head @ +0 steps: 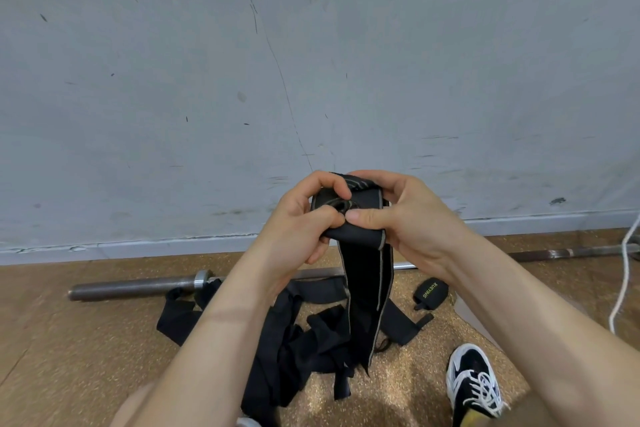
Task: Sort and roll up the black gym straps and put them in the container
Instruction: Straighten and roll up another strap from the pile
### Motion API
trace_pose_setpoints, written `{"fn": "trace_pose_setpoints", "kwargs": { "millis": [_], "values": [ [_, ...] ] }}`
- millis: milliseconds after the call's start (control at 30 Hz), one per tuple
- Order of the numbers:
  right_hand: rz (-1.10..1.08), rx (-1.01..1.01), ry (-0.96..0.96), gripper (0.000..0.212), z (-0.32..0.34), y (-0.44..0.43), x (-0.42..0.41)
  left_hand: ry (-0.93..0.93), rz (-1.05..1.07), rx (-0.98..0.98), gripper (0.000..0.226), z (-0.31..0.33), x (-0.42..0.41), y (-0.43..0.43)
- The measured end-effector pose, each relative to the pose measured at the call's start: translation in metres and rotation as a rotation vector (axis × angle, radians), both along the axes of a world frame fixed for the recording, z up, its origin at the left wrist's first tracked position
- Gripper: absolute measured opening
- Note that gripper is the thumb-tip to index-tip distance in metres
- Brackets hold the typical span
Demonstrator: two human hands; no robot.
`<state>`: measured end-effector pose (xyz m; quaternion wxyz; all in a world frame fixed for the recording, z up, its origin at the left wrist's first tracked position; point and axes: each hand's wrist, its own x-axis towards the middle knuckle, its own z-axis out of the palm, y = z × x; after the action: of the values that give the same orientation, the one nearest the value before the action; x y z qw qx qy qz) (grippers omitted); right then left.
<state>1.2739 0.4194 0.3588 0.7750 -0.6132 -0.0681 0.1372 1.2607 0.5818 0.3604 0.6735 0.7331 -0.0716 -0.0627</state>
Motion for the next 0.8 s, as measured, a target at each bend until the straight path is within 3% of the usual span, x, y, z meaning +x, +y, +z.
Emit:
{"fn": "trace_pose_setpoints", "kwargs": {
  "millis": [200,300,500,600,667,800],
  "values": [
    [0.106,0.091,0.098,0.043,0.001,0.002,0.000,-0.060,-0.018,0.118,0.034,0.004,-0.005,0.001],
    [0.116,0.041,0.081,0.049,-0.001,0.003,0.000,-0.062,-0.039,0.145,0.030,0.000,-0.004,0.002],
    [0.059,0.124,0.096,0.057,0.000,-0.004,0.006,0.098,-0.337,-0.164,0.019,0.000,-0.002,0.023],
    [0.066,0.204,0.130,0.057,0.003,-0.007,0.006,-0.073,-0.222,-0.066,0.032,0.001,-0.001,0.021],
    [0.080,0.219,0.152,0.053,0.003,-0.007,0.005,-0.142,-0.081,-0.059,0.024,0.001,0.001,0.014],
    [0.086,0.210,0.174,0.052,0.001,-0.006,0.005,-0.143,0.010,-0.061,0.014,-0.003,0.003,0.010]
  ]
}}
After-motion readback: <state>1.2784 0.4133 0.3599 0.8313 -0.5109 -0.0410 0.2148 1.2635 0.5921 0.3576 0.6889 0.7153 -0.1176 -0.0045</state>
